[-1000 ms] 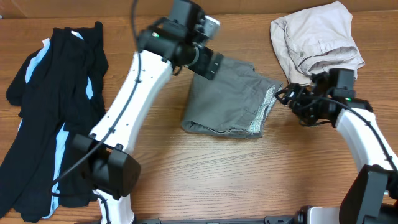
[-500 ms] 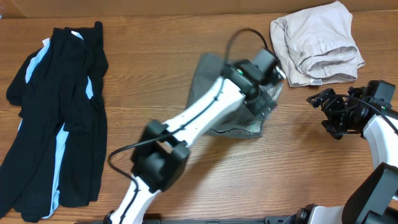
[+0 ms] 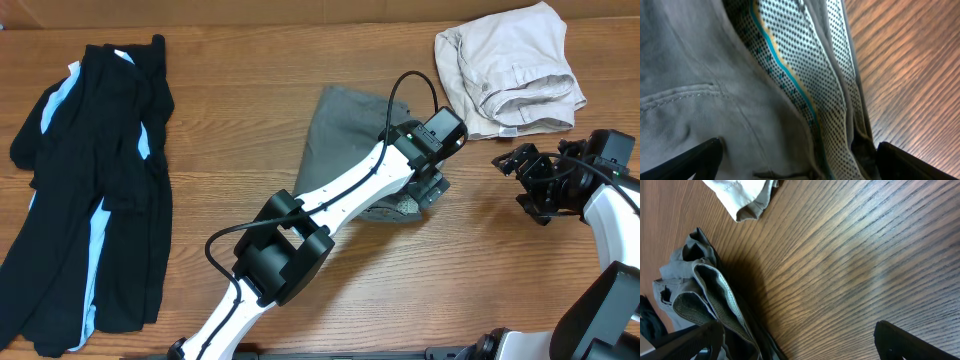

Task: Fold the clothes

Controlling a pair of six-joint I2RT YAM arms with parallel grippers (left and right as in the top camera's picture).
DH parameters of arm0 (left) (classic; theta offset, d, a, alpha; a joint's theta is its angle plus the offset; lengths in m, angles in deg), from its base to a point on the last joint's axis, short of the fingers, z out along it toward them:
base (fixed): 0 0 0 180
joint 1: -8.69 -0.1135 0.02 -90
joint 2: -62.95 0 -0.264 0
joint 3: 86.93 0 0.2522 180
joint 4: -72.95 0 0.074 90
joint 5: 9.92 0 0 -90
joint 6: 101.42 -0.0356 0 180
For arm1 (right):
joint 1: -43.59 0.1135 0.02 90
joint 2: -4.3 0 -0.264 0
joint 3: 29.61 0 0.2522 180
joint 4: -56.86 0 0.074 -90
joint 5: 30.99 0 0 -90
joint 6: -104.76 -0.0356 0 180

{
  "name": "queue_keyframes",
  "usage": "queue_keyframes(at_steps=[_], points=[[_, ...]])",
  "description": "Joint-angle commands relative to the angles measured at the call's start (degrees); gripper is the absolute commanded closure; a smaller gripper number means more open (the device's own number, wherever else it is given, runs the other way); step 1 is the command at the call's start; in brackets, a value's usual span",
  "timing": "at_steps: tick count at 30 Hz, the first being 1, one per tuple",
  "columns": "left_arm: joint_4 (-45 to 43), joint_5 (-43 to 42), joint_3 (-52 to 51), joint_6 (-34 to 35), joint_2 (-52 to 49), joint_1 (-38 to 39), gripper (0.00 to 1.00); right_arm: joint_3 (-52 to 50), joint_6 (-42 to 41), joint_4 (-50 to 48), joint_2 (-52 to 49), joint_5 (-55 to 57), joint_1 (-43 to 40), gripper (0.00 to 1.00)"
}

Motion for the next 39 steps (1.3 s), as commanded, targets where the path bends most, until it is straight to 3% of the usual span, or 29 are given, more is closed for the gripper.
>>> queue_keyframes(at_steps=[1,4,10,15,21,30,39], points=[[-0.87,1.11,0.7,1.16,-0.74,0.46,0.04,1.62,0.66,0.13,0.46,0.0,-0.26,0.0],[-1.46,1.09,0.7,1.16,-1.36,0.94,0.17,1.62,0.66,0.35,0.46,0.0,-0.26,0.0],[-1.86,1.33,0.7,1.09,-3.34,1.57,0.66,1.62,0.92,0.66,0.46,0.0,-0.26,0.0],[-1.2,5.29,1.14,1.33,-3.56,1.36,0.96,1.57,1.55,1.07,0.46,0.0,-0.26,0.0],[8.61,13.42,11.65,4.24,-3.48,-0.94,0.96,1.57,1.51,1.14,0.46,-0.04,-0.11,0.0],[29.86,13.77,37.27,7.76,-3.48,-9.66,0.96,1.57,1.51,-1.11,0.44,-1.16,4.87,0.06],[40.44,19.28,38.93,8.0,-3.52,-17.75,0.96,1.57,-1.2,-7.19,-0.15,-0.76,15.04,0.28]])
